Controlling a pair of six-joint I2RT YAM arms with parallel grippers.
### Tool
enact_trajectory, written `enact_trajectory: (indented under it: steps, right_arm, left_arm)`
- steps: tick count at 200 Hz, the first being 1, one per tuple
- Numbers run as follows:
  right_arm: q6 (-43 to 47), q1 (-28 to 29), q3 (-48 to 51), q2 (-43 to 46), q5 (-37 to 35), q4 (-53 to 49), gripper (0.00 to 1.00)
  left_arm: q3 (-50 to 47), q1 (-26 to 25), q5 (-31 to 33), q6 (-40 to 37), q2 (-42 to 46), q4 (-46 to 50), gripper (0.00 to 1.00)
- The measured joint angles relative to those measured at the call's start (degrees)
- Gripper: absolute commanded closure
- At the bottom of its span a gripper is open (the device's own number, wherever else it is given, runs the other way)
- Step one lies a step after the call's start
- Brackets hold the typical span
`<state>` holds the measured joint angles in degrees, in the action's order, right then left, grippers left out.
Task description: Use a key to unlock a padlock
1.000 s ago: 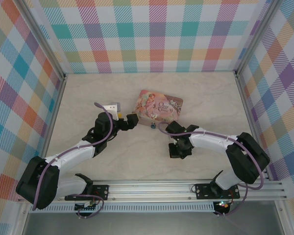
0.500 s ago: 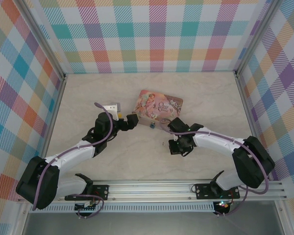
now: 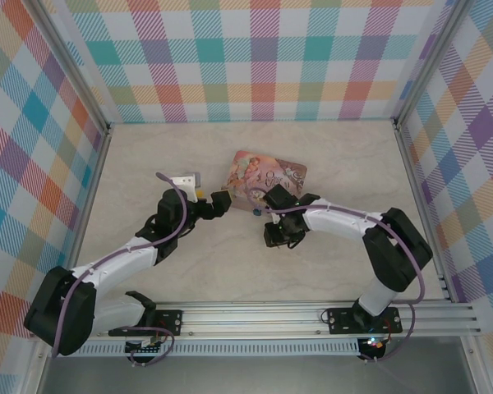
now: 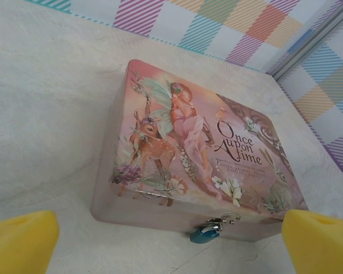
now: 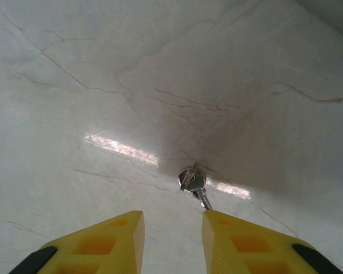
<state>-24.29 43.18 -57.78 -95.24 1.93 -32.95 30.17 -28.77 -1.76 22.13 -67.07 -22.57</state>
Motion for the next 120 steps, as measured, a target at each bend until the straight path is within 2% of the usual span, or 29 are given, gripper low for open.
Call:
enact_trajectory:
  steps: [78,96,120]
  right_arm:
    - [1.27,0.31,-2.99,-5.31,-1.31,1.09,0.71]
    - [1.27,0.33,-2.99,-5.99,-2.23,1.07,0.77]
    - [1.42,0.37,-3.10,-6.45,-3.02,1.03,0.92]
  left_arm:
    - [-0.57,0.00,0.61,0.17,0.83,0.15,0.00]
    - [-0.57,0.00,0.66,0.17,0.83,0.17,0.00]
    - [-0.57,0.00,0.79,0.15,0.83,0.17,0.00]
